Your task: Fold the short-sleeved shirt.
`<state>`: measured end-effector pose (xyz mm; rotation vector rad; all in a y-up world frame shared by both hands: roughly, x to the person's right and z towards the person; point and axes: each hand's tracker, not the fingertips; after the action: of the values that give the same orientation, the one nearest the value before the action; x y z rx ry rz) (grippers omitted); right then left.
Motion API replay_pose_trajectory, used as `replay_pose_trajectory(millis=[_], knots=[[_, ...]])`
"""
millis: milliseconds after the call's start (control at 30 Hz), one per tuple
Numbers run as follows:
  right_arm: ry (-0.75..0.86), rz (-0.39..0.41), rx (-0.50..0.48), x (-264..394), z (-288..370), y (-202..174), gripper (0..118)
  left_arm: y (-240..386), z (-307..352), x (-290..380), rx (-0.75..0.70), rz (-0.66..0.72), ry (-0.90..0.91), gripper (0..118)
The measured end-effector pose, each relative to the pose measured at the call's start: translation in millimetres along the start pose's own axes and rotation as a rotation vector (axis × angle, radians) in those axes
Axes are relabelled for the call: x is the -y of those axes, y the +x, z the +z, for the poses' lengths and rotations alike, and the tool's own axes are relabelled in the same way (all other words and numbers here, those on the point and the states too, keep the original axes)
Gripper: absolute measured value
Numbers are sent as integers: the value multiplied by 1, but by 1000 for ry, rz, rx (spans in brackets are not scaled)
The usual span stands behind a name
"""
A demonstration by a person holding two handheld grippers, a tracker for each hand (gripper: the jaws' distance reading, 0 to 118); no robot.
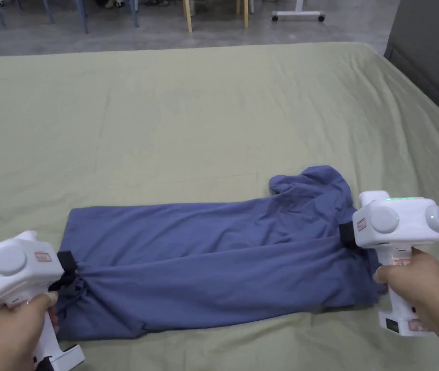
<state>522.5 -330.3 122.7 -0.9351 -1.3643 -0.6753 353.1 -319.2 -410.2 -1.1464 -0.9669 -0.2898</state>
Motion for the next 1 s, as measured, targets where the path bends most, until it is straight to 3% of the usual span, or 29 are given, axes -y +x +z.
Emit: replay_pose_trajectory(millis=[33,67,100,167,300,333,367,400,433,467,533,600,633,667,700,733,800,833,1000], knots=[[25,-4,18,-1,10,4,104,1,12,-2,-11,-4,29,68],[82,-41,-20,3,32,5,118,1,29,0,-9,-17,133,112],[208,-102,-86,4,65,10,117,-3,54,2,55,-42,238,118],[258,-89,-128,16,104,11,117,-9,92,9,115,-55,377,118],[374,-10,-149,72,161,4,115,-27,135,54,145,-66,355,118],[375,-1,-147,84,165,4,108,-31,139,67,155,-95,281,118],[370,11,-142,101,173,-1,92,-35,138,84,158,-125,201,118],[370,27,-137,117,178,-7,38,-38,136,103,122,-161,155,105],[360,47,-125,131,180,-13,3,-41,135,120,69,-185,147,62],[336,77,-103,144,183,-22,3,-43,133,135,51,-212,128,0],[326,97,-119,163,186,-29,3,-49,121,153,-32,-221,77,0],[304,108,-145,176,187,-35,3,-55,118,153,81,-199,42,0],[296,119,-152,177,186,-37,3,-51,116,150,67,-191,54,0],[291,137,-159,177,186,-37,3,-50,115,143,54,-183,62,21],[292,150,-149,176,186,-37,3,-50,114,135,50,-196,118,95],[293,153,-139,175,186,-37,3,-48,110,129,20,-231,164,118],[296,124,-151,169,188,-31,3,-40,91,113,-54,-269,115,118],[297,104,-160,167,189,-28,3,-37,74,98,-48,-268,176,118],[266,75,-137,160,176,-23,3,-23,4,70,-99,-349,53,117]])
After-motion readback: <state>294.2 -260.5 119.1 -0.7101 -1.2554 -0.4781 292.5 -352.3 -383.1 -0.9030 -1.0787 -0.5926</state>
